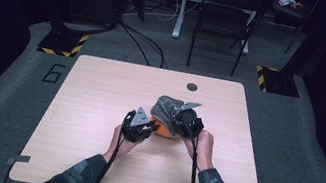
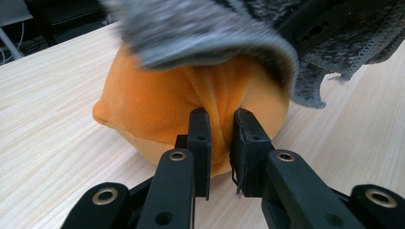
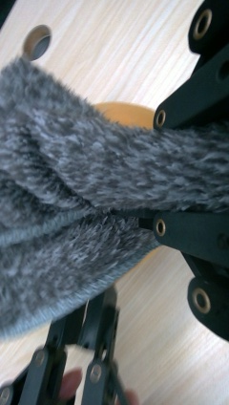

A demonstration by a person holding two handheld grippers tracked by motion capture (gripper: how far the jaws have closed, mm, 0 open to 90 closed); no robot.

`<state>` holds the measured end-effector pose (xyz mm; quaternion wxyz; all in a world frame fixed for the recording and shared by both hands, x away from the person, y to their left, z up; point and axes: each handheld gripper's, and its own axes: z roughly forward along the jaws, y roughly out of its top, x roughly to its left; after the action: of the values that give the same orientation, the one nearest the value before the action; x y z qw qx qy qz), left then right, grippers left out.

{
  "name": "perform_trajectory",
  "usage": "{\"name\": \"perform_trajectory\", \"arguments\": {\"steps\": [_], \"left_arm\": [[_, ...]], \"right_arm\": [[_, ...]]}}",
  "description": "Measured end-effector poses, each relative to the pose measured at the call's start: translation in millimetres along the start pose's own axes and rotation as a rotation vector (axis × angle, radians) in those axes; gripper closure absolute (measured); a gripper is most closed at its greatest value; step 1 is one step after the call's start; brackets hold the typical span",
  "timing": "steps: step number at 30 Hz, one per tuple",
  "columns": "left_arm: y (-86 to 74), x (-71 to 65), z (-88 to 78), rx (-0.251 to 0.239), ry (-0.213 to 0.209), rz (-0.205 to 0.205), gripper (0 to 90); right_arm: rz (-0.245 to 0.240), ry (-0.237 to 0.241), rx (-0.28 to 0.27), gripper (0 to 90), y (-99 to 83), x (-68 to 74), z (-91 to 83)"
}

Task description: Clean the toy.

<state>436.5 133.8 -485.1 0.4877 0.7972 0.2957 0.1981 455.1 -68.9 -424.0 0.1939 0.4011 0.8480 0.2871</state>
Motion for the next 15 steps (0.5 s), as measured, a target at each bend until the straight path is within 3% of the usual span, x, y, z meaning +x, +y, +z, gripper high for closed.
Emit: {"name": "perform_trajectory", "arguments": {"steps": [15], "left_arm": [[-4.8,8.1,1.9,-0.004,-0.012,-0.049,77.1]], "right_arm": [[0.109,-0.041,0.116,78.4,-29.0,-39.1,26.2]]}}
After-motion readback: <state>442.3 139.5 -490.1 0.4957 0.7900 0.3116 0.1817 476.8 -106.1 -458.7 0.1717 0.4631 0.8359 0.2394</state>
